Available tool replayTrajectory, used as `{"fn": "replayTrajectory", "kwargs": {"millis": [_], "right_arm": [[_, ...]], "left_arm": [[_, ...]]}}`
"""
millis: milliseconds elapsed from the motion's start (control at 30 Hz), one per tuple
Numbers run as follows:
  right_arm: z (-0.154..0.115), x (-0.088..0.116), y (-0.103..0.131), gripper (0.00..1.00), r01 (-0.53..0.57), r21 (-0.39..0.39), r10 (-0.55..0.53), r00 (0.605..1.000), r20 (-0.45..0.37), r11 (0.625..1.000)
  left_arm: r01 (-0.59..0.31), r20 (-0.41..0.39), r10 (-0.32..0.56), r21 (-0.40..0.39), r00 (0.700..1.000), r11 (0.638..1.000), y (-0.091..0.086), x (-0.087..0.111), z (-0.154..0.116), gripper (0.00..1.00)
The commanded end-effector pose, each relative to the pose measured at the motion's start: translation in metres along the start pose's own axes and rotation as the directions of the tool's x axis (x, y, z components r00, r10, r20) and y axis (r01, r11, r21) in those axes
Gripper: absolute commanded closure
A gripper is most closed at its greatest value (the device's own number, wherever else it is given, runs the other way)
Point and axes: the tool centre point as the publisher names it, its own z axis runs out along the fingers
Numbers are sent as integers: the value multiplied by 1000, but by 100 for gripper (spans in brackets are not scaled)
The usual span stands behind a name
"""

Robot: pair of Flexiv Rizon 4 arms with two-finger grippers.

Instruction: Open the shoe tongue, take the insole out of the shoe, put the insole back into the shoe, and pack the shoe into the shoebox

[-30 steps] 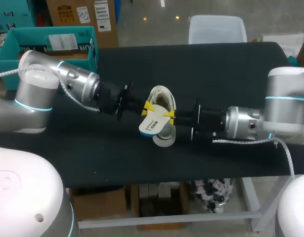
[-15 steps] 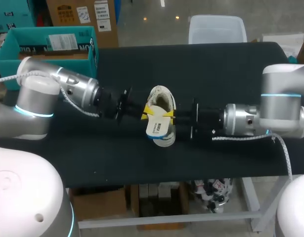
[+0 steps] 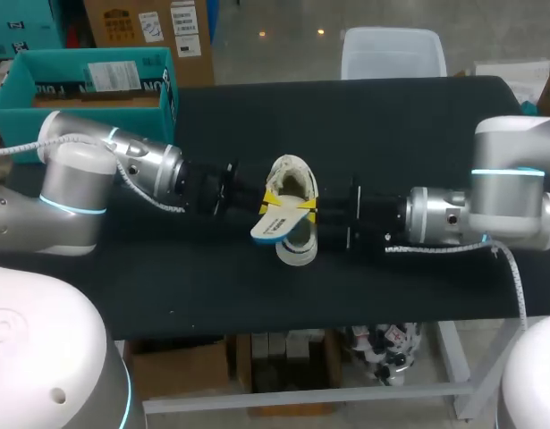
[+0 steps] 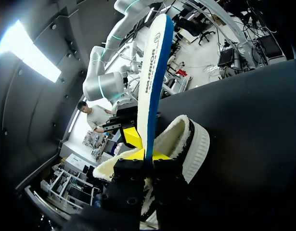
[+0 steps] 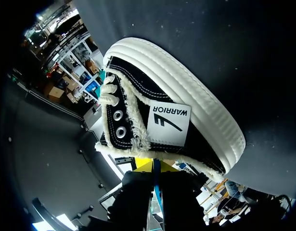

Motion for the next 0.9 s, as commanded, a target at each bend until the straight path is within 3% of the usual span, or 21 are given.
{"fn": "replayTrajectory", "kwargs": {"millis": [33, 300, 367, 500, 700, 900], "right_arm": [[5, -1, 5, 100, -3, 10, 3, 1000, -1, 1000], [4, -1, 5, 100, -11, 8, 11, 1000, -10, 1000], [2, -1, 1, 66, -6, -7, 6, 1000, -15, 1000], [-2, 0, -14, 42, 14, -35, -15, 1000, -27, 999], [-8, -1, -29, 45, 34, -51, -36, 999, -27, 998], [-9, -2, -32, 55, 39, -46, -40, 999, -24, 998]], "left_arm": [[-6, 14, 6, 0, 1000, 1000, 3, 0, 5, 100], [-7, 13, 7, -8, 1000, 1000, 7, 0, 7, 100], [-5, 12, 6, -11, 1000, 1000, 7, 0, 7, 100], [-3, 14, 4, -17, 1000, 1000, 8, 0, 7, 100], [1, 19, 0, -26, 1000, 1000, 10, 1, 7, 100], [3, 25, -2, -29, 1000, 1000, 10, 1, 8, 100]]}}
